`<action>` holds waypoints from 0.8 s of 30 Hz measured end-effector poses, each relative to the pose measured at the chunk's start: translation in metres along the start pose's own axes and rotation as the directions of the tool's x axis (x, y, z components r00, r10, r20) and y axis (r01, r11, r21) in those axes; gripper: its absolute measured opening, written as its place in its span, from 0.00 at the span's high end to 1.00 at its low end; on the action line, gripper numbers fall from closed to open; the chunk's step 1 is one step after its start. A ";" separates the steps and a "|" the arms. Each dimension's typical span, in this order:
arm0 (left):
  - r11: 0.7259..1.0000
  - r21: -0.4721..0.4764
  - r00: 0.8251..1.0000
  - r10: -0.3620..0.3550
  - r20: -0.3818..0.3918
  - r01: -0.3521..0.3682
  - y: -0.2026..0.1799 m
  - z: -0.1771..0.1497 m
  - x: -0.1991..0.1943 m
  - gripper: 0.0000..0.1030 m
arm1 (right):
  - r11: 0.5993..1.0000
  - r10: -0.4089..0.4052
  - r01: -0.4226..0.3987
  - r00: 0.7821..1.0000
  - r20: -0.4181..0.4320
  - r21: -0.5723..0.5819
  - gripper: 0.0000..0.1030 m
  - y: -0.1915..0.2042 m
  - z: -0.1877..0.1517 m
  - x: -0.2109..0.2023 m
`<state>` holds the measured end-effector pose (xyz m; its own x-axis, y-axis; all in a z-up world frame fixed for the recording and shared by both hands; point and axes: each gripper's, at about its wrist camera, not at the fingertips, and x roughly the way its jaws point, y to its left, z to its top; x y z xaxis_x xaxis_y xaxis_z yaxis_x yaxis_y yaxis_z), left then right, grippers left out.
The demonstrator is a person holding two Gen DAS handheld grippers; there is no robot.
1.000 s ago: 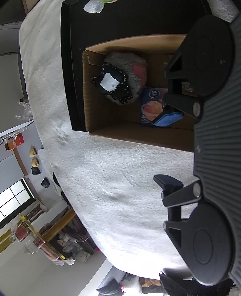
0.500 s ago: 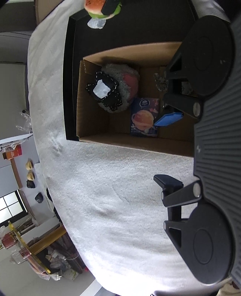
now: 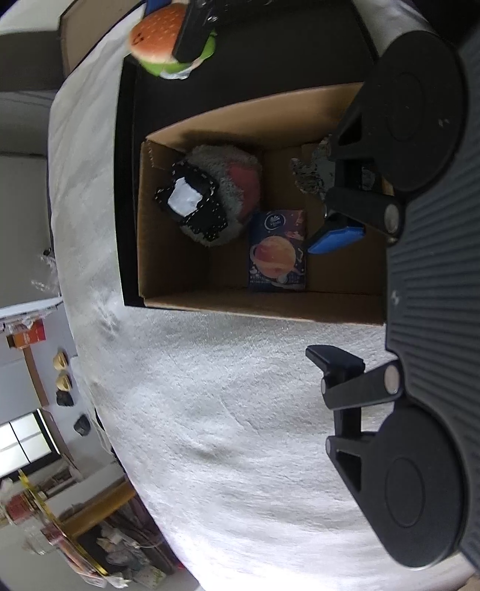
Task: Organize soft objects
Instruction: 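Carry the burger plush with the right gripper and release it into the box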
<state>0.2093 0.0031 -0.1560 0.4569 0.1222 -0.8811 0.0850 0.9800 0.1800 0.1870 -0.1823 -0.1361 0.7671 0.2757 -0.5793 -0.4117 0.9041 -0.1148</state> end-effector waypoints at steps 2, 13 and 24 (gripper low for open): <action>1.000 0.021 1.000 -0.009 -0.007 0.009 -0.001 -0.001 0.003 0.48 | 1.000 0.003 -0.003 1.000 -0.002 -0.023 0.54 0.004 0.000 -0.001; 0.997 -0.013 0.996 -0.071 -0.046 0.070 0.013 -0.003 0.017 0.57 | 0.989 0.027 -0.032 0.999 -0.035 -0.146 0.54 0.029 0.003 0.005; 0.997 -0.029 0.993 -0.079 -0.085 0.076 0.019 -0.004 0.031 0.88 | 0.980 0.027 -0.038 0.998 -0.058 -0.196 0.54 0.042 0.006 0.016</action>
<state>0.2213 0.0260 -0.1813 0.3719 0.0577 -0.9265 0.0937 0.9906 0.0993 0.1847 -0.1379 -0.1450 0.7260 0.2809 -0.6277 -0.5289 0.8114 -0.2487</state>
